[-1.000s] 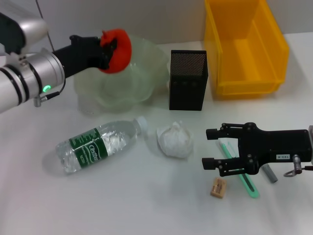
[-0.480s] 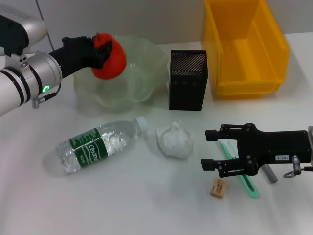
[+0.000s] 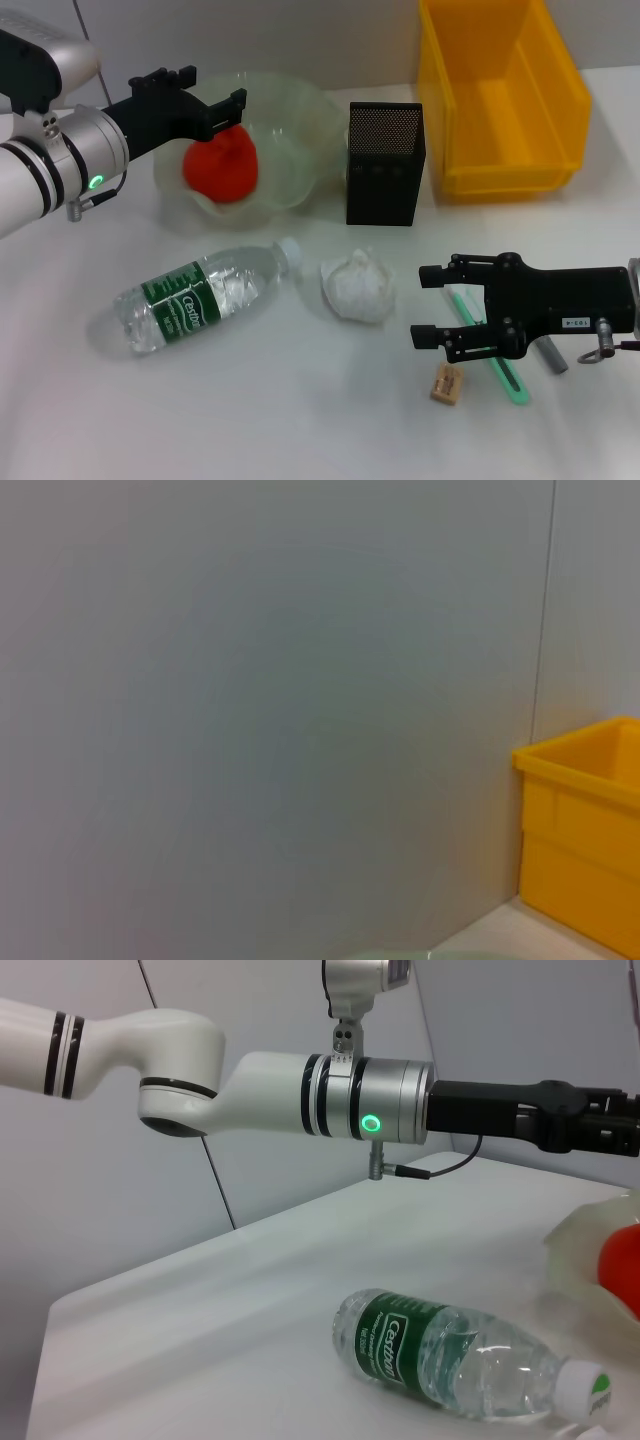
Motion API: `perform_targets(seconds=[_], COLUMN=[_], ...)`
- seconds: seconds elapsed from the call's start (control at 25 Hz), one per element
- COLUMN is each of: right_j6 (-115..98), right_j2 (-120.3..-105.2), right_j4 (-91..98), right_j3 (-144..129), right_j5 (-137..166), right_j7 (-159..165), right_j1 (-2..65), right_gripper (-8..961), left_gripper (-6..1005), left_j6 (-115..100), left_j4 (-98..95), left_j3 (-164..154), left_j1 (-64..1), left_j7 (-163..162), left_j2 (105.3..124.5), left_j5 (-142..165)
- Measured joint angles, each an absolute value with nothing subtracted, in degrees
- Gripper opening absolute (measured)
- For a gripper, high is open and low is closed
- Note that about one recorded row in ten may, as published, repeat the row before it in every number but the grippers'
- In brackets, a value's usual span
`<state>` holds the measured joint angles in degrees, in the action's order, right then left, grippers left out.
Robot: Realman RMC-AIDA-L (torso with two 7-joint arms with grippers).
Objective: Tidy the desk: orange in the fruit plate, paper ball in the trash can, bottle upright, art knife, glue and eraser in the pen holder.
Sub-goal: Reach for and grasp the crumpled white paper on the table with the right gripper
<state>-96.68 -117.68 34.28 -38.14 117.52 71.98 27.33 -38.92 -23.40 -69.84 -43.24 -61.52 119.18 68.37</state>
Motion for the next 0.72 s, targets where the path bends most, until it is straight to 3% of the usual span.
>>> perform_targets(seconds=[0.44,0.72], right_j6=[-96.6,-96.7], right_j2=[-117.85,-117.83], right_j4=[34.3,34.3], right_j3=[-38.1,-38.1], right_j5=[117.5,117.5], right_j7=[72.3,73.2], right_j1=[27.6,27.9], right_gripper=[832,833], left_gripper=[813,813], left_j6=[-54.1,-74.1], left_j4=[-27.4,-31.7], left_j3=[-69.6,-69.1], left_j1=[-39.9,-36.3], left_j7=[-70.2,-83.2], left_j2=[118.1,114.61], left_j5=[68.1,71.9])
